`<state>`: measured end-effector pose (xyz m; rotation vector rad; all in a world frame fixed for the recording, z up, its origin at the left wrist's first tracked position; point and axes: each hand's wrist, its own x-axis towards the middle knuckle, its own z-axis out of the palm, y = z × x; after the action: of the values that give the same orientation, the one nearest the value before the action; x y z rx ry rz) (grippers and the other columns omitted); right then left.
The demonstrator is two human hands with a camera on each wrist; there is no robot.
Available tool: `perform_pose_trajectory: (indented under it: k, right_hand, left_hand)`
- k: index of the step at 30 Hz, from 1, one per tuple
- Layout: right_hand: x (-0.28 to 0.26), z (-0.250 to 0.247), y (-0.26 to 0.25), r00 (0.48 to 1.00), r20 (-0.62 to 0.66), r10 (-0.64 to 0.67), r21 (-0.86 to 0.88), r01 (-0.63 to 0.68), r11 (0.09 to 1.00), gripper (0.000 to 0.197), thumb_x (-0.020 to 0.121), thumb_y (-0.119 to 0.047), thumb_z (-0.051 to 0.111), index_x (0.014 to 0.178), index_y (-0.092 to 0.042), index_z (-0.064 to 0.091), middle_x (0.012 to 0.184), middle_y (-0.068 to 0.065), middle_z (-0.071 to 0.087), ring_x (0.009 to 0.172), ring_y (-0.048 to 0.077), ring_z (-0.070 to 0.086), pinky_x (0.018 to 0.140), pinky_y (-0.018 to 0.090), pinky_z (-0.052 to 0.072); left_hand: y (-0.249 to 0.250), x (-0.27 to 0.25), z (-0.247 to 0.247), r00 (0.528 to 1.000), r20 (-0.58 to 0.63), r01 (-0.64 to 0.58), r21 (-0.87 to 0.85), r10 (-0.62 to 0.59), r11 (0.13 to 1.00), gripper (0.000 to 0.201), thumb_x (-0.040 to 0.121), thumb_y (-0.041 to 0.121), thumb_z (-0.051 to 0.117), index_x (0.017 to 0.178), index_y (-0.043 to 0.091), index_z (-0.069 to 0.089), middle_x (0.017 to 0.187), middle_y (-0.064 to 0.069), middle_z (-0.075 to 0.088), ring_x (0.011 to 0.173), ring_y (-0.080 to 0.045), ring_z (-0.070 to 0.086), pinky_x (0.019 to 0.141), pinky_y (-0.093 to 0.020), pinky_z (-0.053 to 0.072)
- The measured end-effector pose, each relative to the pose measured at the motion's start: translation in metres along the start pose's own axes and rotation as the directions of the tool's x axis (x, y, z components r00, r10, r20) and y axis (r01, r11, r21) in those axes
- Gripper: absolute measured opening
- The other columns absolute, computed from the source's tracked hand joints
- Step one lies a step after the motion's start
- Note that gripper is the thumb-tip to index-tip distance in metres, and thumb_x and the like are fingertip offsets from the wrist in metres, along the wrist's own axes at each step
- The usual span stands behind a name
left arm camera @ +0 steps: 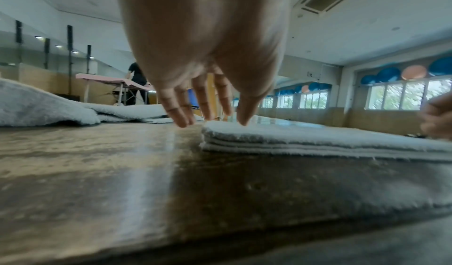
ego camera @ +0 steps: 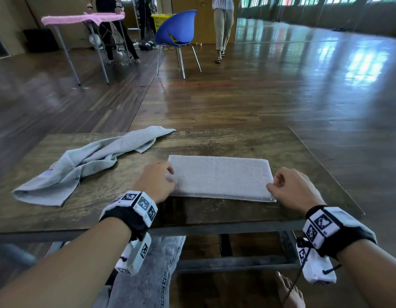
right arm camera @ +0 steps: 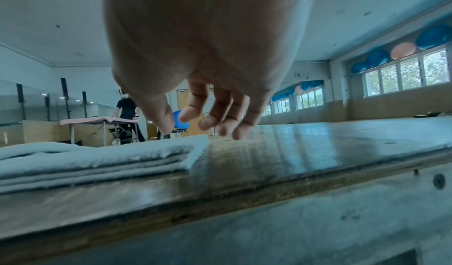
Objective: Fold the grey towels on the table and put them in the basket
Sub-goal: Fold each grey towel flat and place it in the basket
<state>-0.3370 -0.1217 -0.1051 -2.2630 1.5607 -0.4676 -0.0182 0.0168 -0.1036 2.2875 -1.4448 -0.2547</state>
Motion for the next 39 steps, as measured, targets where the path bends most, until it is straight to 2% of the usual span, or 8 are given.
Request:
perform_pose_trajectory:
  k: [4,10,15,18,20,24,34,39]
  right_hand:
    - [-0.006,0.014,-0.005,0.957,0.160,-0.243,-0.005,0.247,0.969,0.010,0.093,-0.042,0.059,0.101,-0.036,0.060,0.104,-0.016,0.051,0.106,0.008,0.040,0.095,0.037,0.038]
    - [-0.005,0.016,-0.022,0.961,0.081,-0.266,-0.180,0.276,0.944,0.026,0.096,-0.046,0.049,0.084,-0.030,0.065,0.095,-0.011,0.058,0.104,0.014,0.050,0.096,0.036,0.035]
    - [0.004,0.040,-0.060,0.929,0.083,-0.360,-0.031,0.364,0.931,0.021,0.095,-0.039,0.052,0.114,-0.030,0.057,0.119,-0.012,0.053,0.116,0.010,0.045,0.099,0.035,0.038]
    - [0.012,0.064,-0.080,0.917,0.186,-0.354,0.009,0.359,0.933,0.043,0.097,-0.029,0.048,0.139,-0.019,0.044,0.148,-0.003,0.041,0.138,0.017,0.035,0.113,0.040,0.033]
    - [0.012,0.079,-0.083,0.909,0.279,-0.311,-0.004,0.325,0.946,0.059,0.100,-0.024,0.040,0.156,-0.016,0.025,0.165,0.000,0.019,0.152,0.017,0.014,0.124,0.039,0.013]
    - [0.004,0.089,-0.070,0.908,0.290,-0.301,-0.108,0.344,0.933,0.061,0.104,-0.035,0.024,0.162,-0.025,0.004,0.169,-0.011,-0.004,0.154,0.007,-0.009,0.124,0.036,-0.006]
    - [0.003,0.081,-0.050,0.937,0.282,-0.204,-0.169,0.258,0.951,0.069,0.096,-0.067,0.015,0.158,-0.044,-0.001,0.166,-0.019,-0.014,0.153,0.006,-0.015,0.124,0.036,-0.008]
    - [0.004,0.074,-0.036,0.948,0.284,-0.145,-0.202,0.207,0.957,0.081,0.087,-0.079,0.008,0.158,-0.042,-0.006,0.165,-0.018,-0.018,0.152,0.006,-0.018,0.124,0.038,-0.007]
  left_hand:
    - [0.009,-0.008,0.011,0.982,0.120,-0.165,0.141,0.149,0.976,0.019,0.092,0.045,0.057,0.096,0.028,0.062,0.106,0.005,0.059,0.101,-0.019,0.055,0.094,-0.043,0.045]
    - [0.022,-0.007,0.017,0.987,-0.022,-0.147,0.242,0.157,0.959,0.041,0.092,0.047,0.044,0.064,0.020,0.055,0.073,0.006,0.054,0.072,-0.013,0.052,0.083,-0.039,0.049]
    - [0.057,0.011,0.046,0.943,-0.027,-0.329,0.096,0.333,0.939,0.017,0.096,0.035,0.048,0.104,0.022,0.056,0.113,0.002,0.052,0.107,-0.015,0.050,0.093,-0.035,0.046]
    - [0.070,0.017,0.071,0.944,0.069,-0.328,0.129,0.322,0.936,0.041,0.095,0.028,0.052,0.134,0.019,0.044,0.147,-0.002,0.039,0.138,-0.022,0.035,0.109,-0.040,0.036]
    - [0.068,0.016,0.083,0.960,0.121,-0.267,0.135,0.251,0.954,0.052,0.100,0.033,0.040,0.149,0.020,0.029,0.162,0.001,0.021,0.151,-0.018,0.014,0.120,-0.039,0.018]
    - [0.058,0.011,0.089,0.965,0.149,-0.243,0.176,0.218,0.954,0.056,0.104,0.044,0.019,0.156,0.027,0.014,0.166,0.008,0.006,0.152,-0.011,0.000,0.123,-0.040,0.004]
    - [0.031,0.007,0.073,0.969,0.202,-0.186,0.226,0.141,0.956,0.066,0.096,0.067,0.014,0.155,0.042,-0.002,0.164,0.014,-0.010,0.151,-0.008,-0.012,0.124,-0.040,-0.004]
    - [0.018,0.006,0.066,0.968,0.210,-0.182,0.214,0.136,0.960,0.064,0.098,0.064,0.012,0.155,0.041,-0.006,0.164,0.012,-0.013,0.151,-0.008,-0.013,0.124,-0.036,-0.007]
